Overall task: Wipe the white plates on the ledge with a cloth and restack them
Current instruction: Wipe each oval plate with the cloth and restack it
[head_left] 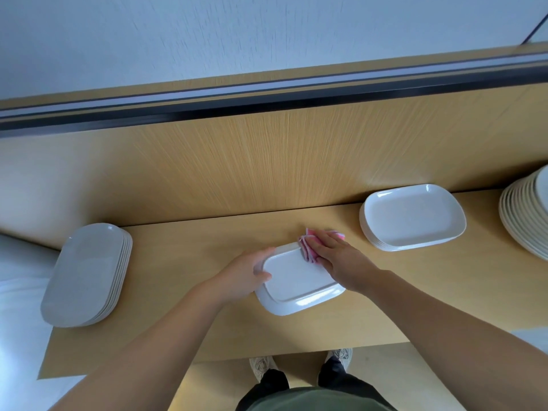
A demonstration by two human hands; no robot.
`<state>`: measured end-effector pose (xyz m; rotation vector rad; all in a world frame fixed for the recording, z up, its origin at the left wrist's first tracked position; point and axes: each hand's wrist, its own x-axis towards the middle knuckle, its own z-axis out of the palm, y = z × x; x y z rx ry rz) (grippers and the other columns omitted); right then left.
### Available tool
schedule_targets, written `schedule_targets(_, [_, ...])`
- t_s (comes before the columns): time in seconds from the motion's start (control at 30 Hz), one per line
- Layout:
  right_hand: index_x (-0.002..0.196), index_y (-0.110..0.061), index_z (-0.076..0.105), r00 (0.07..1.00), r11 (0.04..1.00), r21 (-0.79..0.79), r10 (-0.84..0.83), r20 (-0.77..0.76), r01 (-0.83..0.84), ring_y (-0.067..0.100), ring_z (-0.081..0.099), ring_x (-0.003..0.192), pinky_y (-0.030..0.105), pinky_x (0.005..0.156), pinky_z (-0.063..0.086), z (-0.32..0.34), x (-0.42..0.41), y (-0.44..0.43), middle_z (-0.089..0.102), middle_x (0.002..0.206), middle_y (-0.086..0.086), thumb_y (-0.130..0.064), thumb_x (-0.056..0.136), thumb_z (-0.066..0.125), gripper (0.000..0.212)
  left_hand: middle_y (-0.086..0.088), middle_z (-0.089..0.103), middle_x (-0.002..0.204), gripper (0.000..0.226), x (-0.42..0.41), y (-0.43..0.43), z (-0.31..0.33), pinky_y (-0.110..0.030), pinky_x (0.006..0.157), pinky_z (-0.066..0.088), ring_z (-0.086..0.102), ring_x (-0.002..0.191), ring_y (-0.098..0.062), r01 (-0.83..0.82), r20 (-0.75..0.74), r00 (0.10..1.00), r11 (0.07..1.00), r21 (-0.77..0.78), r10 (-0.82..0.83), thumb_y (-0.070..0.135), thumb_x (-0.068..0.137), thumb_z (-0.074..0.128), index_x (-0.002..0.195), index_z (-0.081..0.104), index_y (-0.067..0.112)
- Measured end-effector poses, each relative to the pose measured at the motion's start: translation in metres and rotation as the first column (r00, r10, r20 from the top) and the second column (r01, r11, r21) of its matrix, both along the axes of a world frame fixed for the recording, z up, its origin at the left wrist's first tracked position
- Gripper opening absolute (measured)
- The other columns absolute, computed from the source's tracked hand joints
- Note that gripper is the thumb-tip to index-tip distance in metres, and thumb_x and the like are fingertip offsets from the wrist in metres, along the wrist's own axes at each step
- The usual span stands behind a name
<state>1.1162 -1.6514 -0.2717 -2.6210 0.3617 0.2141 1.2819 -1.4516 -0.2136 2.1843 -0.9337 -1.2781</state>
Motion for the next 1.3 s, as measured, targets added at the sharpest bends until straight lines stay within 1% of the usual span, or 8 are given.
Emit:
schedule_targets(0.13, [0.149, -0.028, 0.036, 0.993, 0.989, -0.127, 0.07, -0.092, -0.081, 0.028, 0.029, 0.142, 0.048, 0.113, 0.026, 0.009, 0.011, -0.013, 0.028, 0.158, 0.002, -0.049, 0.092, 0.008, 0.067, 0.005, 0.049, 0.134, 0.086, 0.004, 0.006, -0.009, -0.03, 0.102, 0.044, 0.048, 0.122, -0.012, 0.027, -0.049, 0.998, 1.0, -0.006, -0.027, 0.016, 0.066, 0.081, 0.142, 0.044, 0.034])
schedule_targets(0.23, [0.147, -0.019, 0.04, 0.997, 0.996, -0.059, 0.066, -0.048, -0.069, 0.031, 0.03, 0.142, 0.043, 0.116, 0.023, 0.009, 0.014, -0.011, 0.033, 0.156, 0.007, -0.042, 0.098, 0.022, 0.058, 0.007, 0.05, 0.137, 0.09, -0.002, 0.008, -0.016, -0.029, 0.101, 0.045, 0.053, 0.12, -0.013, -0.093, -0.053, 0.994, 0.995, -0.047, 0.091, 0.008, 0.06, 0.085, 0.139, 0.049, 0.029])
schedule_targets(0.4, [0.143, -0.016, 0.047, 0.997, 0.998, 0.022, -0.061, 0.042, 0.061, 0.039, 0.043, 0.132, 0.051, 0.108, 0.038, 0.0, -0.003, 0.004, 0.041, 0.15, 0.012, -0.039, 0.097, 0.029, 0.054, 0.0, 0.057, 0.128, 0.089, -0.017, 0.014, -0.025, -0.022, 0.092, 0.047, 0.055, 0.108, -0.012, -0.198, -0.092, 0.977, 0.978, -0.057, 0.193, 0.001, 0.061, 0.085, 0.139, 0.051, 0.025])
schedule_targets(0.63, [0.148, -0.019, 0.039, 0.945, 0.941, 0.102, -0.326, 0.011, 0.323, 0.031, 0.021, 0.147, 0.045, 0.117, 0.026, -0.009, -0.035, 0.029, 0.021, 0.159, 0.007, -0.049, 0.093, 0.016, 0.067, 0.01, 0.052, 0.131, 0.088, -0.027, 0.016, -0.029, -0.031, 0.095, 0.049, 0.056, 0.111, -0.016, -0.234, -0.097, 0.969, 0.971, -0.058, 0.228, 0.001, 0.061, 0.082, 0.138, 0.05, 0.028])
schedule_targets(0.77, [0.146, -0.014, 0.041, 0.926, 0.922, 0.094, -0.378, 0.004, 0.376, 0.037, 0.023, 0.145, 0.045, 0.115, 0.022, -0.007, -0.046, 0.04, 0.021, 0.158, 0.011, -0.033, 0.096, 0.03, 0.054, 0.004, 0.055, 0.128, 0.089, -0.032, 0.018, -0.028, -0.041, 0.096, 0.051, 0.056, 0.112, -0.022, -0.257, -0.106, 0.962, 0.965, -0.043, 0.252, 0.004, 0.059, 0.083, 0.138, 0.051, 0.029])
schedule_targets(0.93, [0.145, -0.017, 0.043, 0.971, 0.97, 0.042, -0.24, 0.003, 0.24, 0.037, 0.029, 0.143, 0.054, 0.114, 0.027, -0.008, -0.042, 0.027, 0.028, 0.156, 0.012, -0.036, 0.098, 0.024, 0.055, 0.005, 0.054, 0.12, 0.081, -0.036, 0.017, -0.022, -0.038, 0.091, 0.051, 0.054, 0.11, -0.015, -0.165, -0.06, 0.985, 0.986, -0.03, 0.163, 0.029, 0.048, 0.076, 0.125, 0.05, 0.032])
schedule_targets(1.07, [0.149, -0.028, 0.036, 0.984, 0.991, -0.058, -0.131, -0.123, 0.124, 0.033, 0.018, 0.146, 0.053, 0.118, 0.014, 0.004, -0.02, 0.004, 0.02, 0.161, 0.003, -0.049, 0.087, 0.003, 0.073, 0.004, 0.055, 0.116, 0.067, -0.034, 0.013, -0.015, -0.036, 0.086, 0.053, 0.056, 0.103, -0.014, -0.145, -0.064, 0.988, 0.989, -0.027, 0.143, 0.023, 0.055, 0.077, 0.114, 0.048, 0.035])
schedule_targets(1.3, [0.154, -0.026, 0.022, 0.986, 0.997, 0.005, -0.073, -0.148, 0.074, 0.029, 0.007, 0.15, 0.044, 0.121, 0.011, 0.003, -0.001, -0.007, 0.007, 0.163, 0.005, -0.048, 0.088, 0.001, 0.073, 0.014, 0.051, 0.135, 0.089, -0.033, 0.005, -0.01, -0.029, 0.102, 0.043, 0.048, 0.124, -0.008, -0.09, -0.13, 0.988, 0.993, -0.075, 0.08, 0.004, 0.069, 0.078, 0.14, 0.039, 0.04])
